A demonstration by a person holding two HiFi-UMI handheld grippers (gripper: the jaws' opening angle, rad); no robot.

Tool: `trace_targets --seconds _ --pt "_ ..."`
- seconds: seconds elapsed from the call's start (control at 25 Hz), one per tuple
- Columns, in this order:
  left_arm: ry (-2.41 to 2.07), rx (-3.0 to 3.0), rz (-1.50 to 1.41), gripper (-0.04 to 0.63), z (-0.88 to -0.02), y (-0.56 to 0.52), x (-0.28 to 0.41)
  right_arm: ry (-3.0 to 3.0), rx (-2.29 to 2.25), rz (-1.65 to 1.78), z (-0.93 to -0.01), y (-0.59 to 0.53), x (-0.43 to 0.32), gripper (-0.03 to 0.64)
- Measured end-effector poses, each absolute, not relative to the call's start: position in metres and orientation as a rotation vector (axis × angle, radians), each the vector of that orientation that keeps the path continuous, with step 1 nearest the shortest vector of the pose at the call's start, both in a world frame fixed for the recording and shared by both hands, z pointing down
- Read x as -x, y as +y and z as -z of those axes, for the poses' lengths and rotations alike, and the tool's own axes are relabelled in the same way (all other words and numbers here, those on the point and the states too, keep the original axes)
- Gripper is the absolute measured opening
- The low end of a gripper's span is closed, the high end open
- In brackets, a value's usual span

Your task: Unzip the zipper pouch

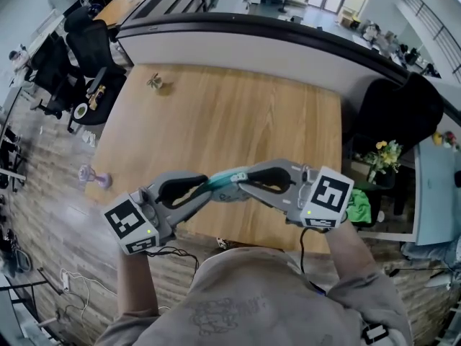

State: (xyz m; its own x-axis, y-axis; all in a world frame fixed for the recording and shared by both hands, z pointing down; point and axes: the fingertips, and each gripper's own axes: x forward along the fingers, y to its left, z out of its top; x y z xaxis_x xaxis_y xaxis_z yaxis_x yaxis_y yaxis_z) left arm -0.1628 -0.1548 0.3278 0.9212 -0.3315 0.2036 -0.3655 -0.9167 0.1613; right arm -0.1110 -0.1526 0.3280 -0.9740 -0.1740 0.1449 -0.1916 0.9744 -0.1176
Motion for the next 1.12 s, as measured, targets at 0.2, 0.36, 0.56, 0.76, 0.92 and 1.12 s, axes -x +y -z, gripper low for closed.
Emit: trace_targets --seconds 0.2,0.36,0.56,0.76,0.92,1.12 --pt "-0.574 -3.030 -0.237 0.127 -0.293 -0.157 0.163 -2.846 -0.411 -0.124 -0.338 -0.159 0.120 0.032" --pt "-0.499 -3.017 -0.409 0.127 -0.295 -0.150 0.147 -2.813 -0.400 -0.106 -0.341 -0.154 0.130 0.032" --pt "-0.379 -3.035 -0.458 0.128 -0.306 -0.147 0.121 -2.797 -0.357 -0.095 -0.344 -0.148 0.137 0.032" --pt "-0.402 -3.012 -0.467 0.100 -0.319 -0.150 0.118 -2.785 -0.376 -0.117 -0.350 -0.146 0.140 0.032" --pt "-0.436 -2.985 -0.476 0.060 -0.324 -0.153 0.119 -2.770 -0.393 -0.142 -0.355 -0.146 0.137 0.032" --pt "-0.507 -3.006 -0.433 0.044 -0.322 -0.155 0.120 -2.806 -0.418 -0.253 -0.358 -0.150 0.134 0.031"
